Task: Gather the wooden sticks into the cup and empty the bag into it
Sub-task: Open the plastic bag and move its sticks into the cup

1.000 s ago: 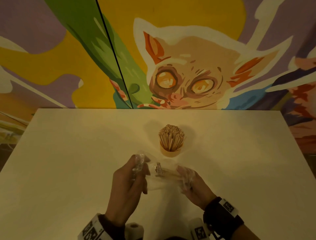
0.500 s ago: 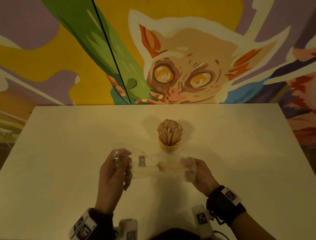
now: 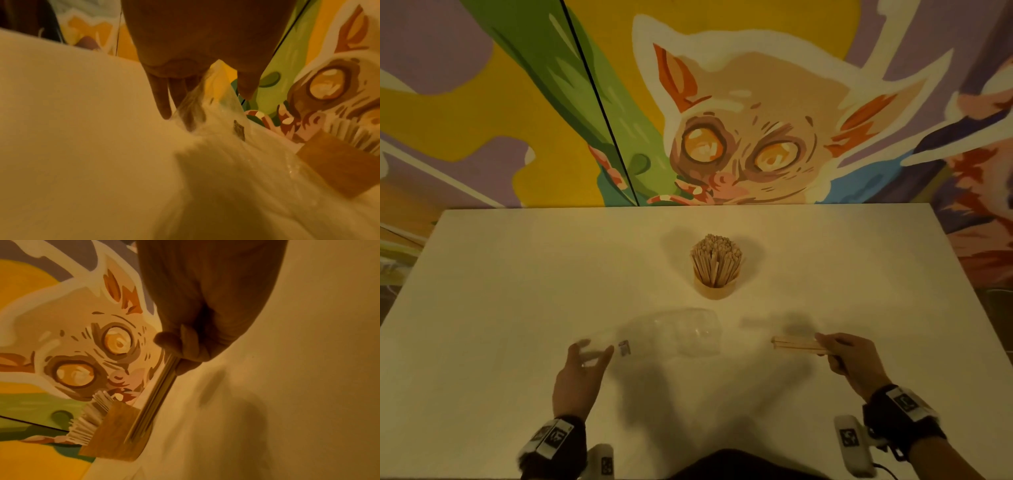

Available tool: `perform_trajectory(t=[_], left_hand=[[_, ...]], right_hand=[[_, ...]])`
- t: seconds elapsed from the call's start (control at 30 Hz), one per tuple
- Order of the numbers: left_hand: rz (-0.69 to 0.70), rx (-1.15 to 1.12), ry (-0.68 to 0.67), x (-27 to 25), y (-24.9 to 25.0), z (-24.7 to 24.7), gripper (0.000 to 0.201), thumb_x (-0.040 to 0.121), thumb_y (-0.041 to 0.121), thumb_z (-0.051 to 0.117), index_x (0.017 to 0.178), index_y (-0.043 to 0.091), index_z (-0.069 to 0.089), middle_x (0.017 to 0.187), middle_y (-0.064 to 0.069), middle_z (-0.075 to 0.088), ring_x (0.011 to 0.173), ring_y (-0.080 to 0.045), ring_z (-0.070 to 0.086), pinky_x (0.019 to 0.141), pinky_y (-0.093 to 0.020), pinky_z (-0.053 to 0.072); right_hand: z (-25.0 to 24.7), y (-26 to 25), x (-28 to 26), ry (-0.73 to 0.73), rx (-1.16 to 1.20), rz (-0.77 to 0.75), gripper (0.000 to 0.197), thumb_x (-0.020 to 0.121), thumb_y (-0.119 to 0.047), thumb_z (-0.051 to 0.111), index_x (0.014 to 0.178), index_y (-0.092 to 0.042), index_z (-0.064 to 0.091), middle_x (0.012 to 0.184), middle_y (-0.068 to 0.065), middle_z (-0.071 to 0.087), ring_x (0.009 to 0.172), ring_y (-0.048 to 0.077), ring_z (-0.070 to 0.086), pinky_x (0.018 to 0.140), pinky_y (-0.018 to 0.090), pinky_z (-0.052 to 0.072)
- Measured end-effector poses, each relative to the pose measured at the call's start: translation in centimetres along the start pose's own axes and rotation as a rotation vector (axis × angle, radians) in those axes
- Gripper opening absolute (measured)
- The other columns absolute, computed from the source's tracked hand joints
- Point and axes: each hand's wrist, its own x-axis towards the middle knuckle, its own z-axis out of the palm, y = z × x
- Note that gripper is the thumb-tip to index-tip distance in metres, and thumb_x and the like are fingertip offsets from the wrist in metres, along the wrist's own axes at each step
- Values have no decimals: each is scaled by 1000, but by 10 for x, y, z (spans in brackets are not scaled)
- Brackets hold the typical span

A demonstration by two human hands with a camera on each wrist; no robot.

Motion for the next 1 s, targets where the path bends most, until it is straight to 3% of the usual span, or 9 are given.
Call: perform_trajectory(t=[0.13,0.23,0.3,0.37,0.5,0.6,0.7,0.83,1.0], left_hand=[[48,185,107,-3,-7,2,83,82,52,66,147,14,28,149,-12,41,131,-33,46,104,-52,40],[272,297,225,-14,13,11,81,85,42,69,148,12,28,153,-12,34,139,-31,35,114,-54,27],[468,251,163,-24,31,22,72,82,51,66,141,18,41,143,-4,48,129,-24,46,111,-50,32],[574,167,-60,-37,51,37,64,75,65,61,129,31,50,126,11,59,114,-10,55,102,-40,43],[679,368,-442,-57,83,75,65,74,68,62,130,38,46,121,22,53,105,1,54,88,-22,45],[679,558,-429,-57,92,92,37,91,53,51,121,32,53,102,7,66,89,-14,61,66,-26,41],[621,497,-403,-53,92,94,21,97,42,47,95,24,59,76,3,62,69,-17,58,57,-24,31],[558,284,-509,-55,95,93,36,98,36,49,63,33,47,53,9,43,48,-7,40,49,-17,27],[471,107,-544,-52,95,101,47,94,30,59,50,31,44,41,11,37,44,-7,32,50,-18,26]], right_hand=[[5,-2,-6,-15,6,8,30,87,-10,70,72,16,65,46,10,40,43,18,32,39,24,27],[33,-15,-14,-82,6,-25,30,86,-9,71,74,17,64,45,10,42,40,18,33,38,24,28],[60,-23,-20,-145,-11,-34,28,85,-8,72,72,15,64,45,10,44,36,18,35,37,24,28],[88,-29,-26,-230,-39,-31,25,83,-8,75,71,13,65,44,10,46,34,18,38,38,24,29],[133,-35,-40,-379,-132,-51,20,84,-11,75,72,5,71,45,15,53,33,20,42,38,24,34],[152,-38,-48,-432,-124,-57,24,85,-13,74,76,8,68,46,14,56,33,20,46,38,23,35],[154,-44,-51,-420,-29,-45,30,91,-21,68,79,7,65,54,19,60,37,22,51,40,26,39],[153,-48,-53,-315,-195,-227,38,94,-36,62,72,-4,61,59,12,64,40,14,52,44,24,43],[160,-48,-52,-335,-214,-344,41,92,-31,66,59,-10,52,46,7,49,45,15,46,53,29,44]])
